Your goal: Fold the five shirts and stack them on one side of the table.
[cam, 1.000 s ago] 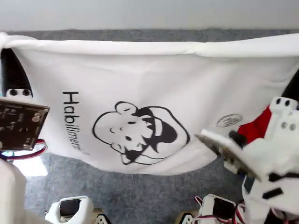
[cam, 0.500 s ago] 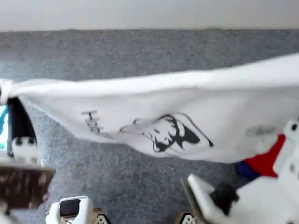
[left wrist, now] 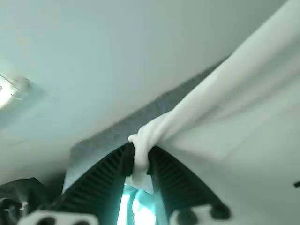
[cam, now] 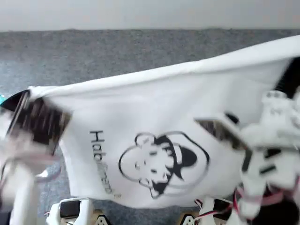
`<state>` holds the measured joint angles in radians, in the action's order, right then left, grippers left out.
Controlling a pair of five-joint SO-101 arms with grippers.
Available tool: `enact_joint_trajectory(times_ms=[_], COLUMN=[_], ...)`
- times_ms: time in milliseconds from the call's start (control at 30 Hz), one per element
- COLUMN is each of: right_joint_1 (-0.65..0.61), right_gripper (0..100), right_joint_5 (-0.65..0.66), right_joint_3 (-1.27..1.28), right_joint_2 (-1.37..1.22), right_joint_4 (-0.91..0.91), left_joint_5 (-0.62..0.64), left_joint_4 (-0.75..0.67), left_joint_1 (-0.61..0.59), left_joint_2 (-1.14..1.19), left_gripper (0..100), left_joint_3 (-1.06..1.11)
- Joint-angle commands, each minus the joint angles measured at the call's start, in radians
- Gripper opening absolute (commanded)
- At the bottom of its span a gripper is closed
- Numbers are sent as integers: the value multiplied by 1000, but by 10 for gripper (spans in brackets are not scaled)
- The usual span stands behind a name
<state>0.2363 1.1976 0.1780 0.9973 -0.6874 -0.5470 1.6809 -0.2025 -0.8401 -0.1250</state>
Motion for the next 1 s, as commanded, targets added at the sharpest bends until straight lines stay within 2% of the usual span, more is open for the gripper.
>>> enact_joint_trajectory(times_ms=[0, 100, 200, 367, 467, 567, 733, 967], right_joint_1=[-64, -133, -168, -177, -174, -176, -180, -182], right_gripper=[9, 9, 9, 9, 9, 9, 9, 9], right_joint_5=[32, 32, 32, 35, 37, 63, 115, 115], right_joint_3=[146, 255, 351, 390, 374, 322, 155, -104], right_joint_2=[-82, -142, -223, -430, -562, -691, -917, -1161], right_joint_4=[4, 82, 231, 489, 673, 814, 946, 949], left_joint_5=[-11, -9, -8, -8, -8, -9, -11, -11], left_joint_4=[-124, -307, -477, -712, -790, -802, -758, -465], left_joint_1=[-5, -5, -5, -9, -9, -9, -8, -5], left_joint_2=[106, 212, 327, 569, 727, 884, 1134, 1462], left_gripper=[14, 14, 14, 14, 14, 14, 14, 14], left_joint_3=[257, 418, 489, 473, 381, 194, -173, -661])
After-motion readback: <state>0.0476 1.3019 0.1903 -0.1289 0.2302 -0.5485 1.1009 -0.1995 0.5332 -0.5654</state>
